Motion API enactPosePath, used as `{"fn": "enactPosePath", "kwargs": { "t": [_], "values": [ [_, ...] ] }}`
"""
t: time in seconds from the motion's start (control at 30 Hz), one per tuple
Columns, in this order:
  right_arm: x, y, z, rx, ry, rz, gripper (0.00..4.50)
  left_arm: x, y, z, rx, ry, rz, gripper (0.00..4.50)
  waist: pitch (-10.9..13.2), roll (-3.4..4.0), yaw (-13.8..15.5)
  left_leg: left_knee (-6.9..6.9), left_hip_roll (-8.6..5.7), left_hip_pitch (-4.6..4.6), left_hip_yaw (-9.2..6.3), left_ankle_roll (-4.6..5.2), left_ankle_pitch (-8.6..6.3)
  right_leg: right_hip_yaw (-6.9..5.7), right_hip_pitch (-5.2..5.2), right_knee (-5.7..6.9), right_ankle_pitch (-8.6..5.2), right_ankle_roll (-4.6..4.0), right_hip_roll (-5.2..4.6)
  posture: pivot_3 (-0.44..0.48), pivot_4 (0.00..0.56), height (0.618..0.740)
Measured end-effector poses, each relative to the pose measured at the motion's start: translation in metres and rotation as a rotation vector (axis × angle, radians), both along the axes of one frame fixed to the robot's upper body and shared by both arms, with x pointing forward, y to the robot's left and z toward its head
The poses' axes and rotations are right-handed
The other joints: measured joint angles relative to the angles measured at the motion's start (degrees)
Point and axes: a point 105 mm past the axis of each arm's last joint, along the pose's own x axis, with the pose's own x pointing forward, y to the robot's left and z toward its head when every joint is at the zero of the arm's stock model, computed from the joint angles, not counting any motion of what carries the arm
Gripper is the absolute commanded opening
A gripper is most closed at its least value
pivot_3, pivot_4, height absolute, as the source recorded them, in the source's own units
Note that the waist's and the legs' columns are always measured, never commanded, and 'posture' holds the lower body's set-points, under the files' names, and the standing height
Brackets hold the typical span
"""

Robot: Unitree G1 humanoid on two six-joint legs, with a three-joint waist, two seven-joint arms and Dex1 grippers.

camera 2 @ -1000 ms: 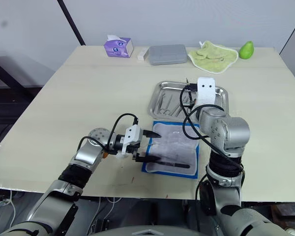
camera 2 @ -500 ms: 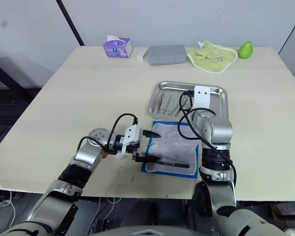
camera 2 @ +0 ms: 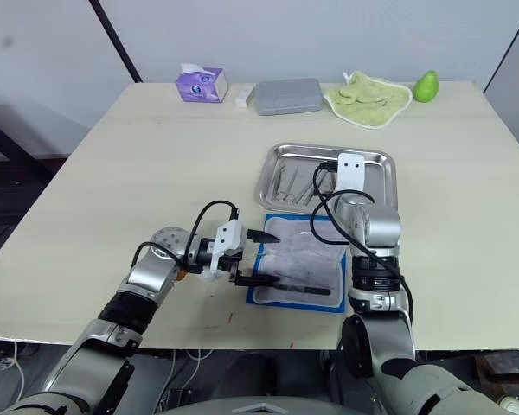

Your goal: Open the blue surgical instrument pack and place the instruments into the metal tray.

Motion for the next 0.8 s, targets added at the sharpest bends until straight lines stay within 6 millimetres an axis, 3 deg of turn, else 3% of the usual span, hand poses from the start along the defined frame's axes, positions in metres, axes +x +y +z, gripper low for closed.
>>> {"fn": "enactPosePath", "kwargs": {
  "t": [0.43, 0.47, 0.57, 0.63, 0.67, 0.7, 0.8],
  "values": [
    [0.004, 0.001, -0.001, -0.004, -0.006, -0.003, 0.04, -0.001, 0.0, 0.001, 0.002, 0.001, 0.003, 4.5, 0.03, -0.03, -0.1, -0.09, 0.04, 0.0, 0.05, 0.0, 0.0, 0.05, -0.01, -0.1, 0.0, 0.01, -0.02, 0.0, 0.15, 0.74],
    [0.004, 0.001, -0.001, -0.004, -0.006, -0.002, 0.9, -0.001, 0.0, 0.001, 0.003, 0.001, 0.003, 4.5, 0.03, -0.03, -0.1, -0.1, 0.05, 0.0, 0.05, 0.0, 0.0, 0.05, -0.01, -0.1, 0.0, 0.01, -0.03, 0.0, 0.15, 0.74],
    [0.004, 0.002, -0.003, -0.003, 0.003, 0.0, 2.14, -0.002, 0.0, 0.001, 0.004, 0.0, 0.003, 4.5, 0.08, -0.03, -0.11, -0.15, 0.05, 0.0, 0.06, 0.0, 0.0, 0.05, -0.03, -0.12, 0.0, 0.01, -0.03, 0.0, 0.15, 0.74],
    [0.004, 0.002, -0.003, -0.002, 0.002, 0.002, 3.22, -0.002, 0.0, 0.001, 0.004, 0.0, 0.002, 4.5, 0.08, -0.03, -0.1, -0.21, 0.06, 0.0, 0.06, 0.0, 0.0, 0.05, -0.03, -0.17, 0.0, 0.01, -0.03, 0.0, 0.15, 0.74],
    [0.004, 0.002, -0.002, 0.0, -0.001, 0.004, 3.51, -0.002, 0.0, 0.001, 0.004, 0.0, 0.002, 4.5, 0.08, -0.03, -0.1, -0.24, 0.06, 0.0, 0.06, 0.0, 0.0, 0.05, -0.03, -0.19, 0.0, 0.01, -0.04, 0.0, 0.15, 0.74],
    [0.004, 0.003, -0.001, 0.003, -0.006, 0.009, 4.13, -0.002, 0.0, 0.001, 0.004, 0.0, 0.001, 4.5, 0.08, -0.03, -0.1, -0.25, 0.06, 0.0, 0.06, 0.0, 0.0, 0.05, -0.03, -0.22, 0.0, 0.01, -0.04, 0.0, 0.15, 0.74],
    [0.001, 0.005, 0.01, -0.011, -0.087, 0.06, 4.13, -0.003, 0.0, 0.002, 0.002, -0.001, -0.001, 4.5, 0.08, -0.02, -0.09, -0.33, 0.07, -0.03, 0.07, 0.0, 0.0, 0.08, -0.04, -0.31, 0.0, 0.01, -0.05, 0.0, 0.15, 0.74]
  ]
}}
